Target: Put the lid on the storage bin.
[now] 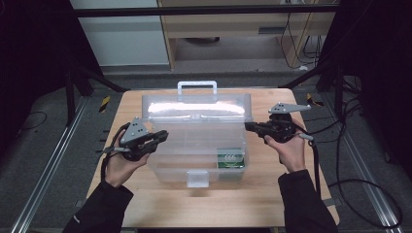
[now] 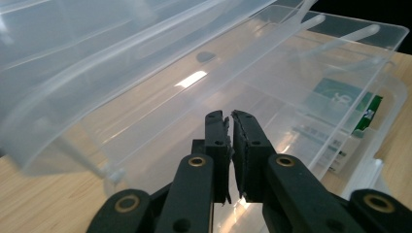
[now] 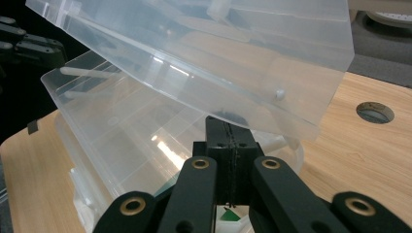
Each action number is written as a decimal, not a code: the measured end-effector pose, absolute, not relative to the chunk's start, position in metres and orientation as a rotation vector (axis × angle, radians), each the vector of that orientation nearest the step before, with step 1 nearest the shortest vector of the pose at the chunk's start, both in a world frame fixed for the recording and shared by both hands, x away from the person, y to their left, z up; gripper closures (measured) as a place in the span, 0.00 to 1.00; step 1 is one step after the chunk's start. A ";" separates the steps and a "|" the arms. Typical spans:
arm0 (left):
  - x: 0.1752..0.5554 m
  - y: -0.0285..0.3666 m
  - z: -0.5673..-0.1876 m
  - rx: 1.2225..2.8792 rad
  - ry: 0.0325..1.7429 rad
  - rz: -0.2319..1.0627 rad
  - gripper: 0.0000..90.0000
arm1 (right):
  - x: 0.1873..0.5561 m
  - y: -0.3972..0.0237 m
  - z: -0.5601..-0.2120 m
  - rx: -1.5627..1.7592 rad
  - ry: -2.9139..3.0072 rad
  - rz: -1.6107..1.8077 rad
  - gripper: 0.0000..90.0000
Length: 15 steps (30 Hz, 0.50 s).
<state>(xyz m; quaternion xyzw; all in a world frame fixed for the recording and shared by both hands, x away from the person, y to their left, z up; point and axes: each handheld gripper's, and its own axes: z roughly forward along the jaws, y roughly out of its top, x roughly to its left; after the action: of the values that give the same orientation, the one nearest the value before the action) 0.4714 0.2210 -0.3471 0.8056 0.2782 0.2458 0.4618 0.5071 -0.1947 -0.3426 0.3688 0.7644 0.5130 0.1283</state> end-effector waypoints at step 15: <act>0.469 0.257 -0.351 1.940 0.807 0.673 0.99 | 0.502 -0.194 -0.345 1.062 2.241 1.471 1.00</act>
<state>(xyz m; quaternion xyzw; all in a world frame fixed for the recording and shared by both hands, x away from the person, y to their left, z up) 0.4692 0.2566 -0.3512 0.7848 0.3263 0.2723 0.4510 0.5017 -0.1937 -0.3448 0.3653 0.7706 0.5060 0.1288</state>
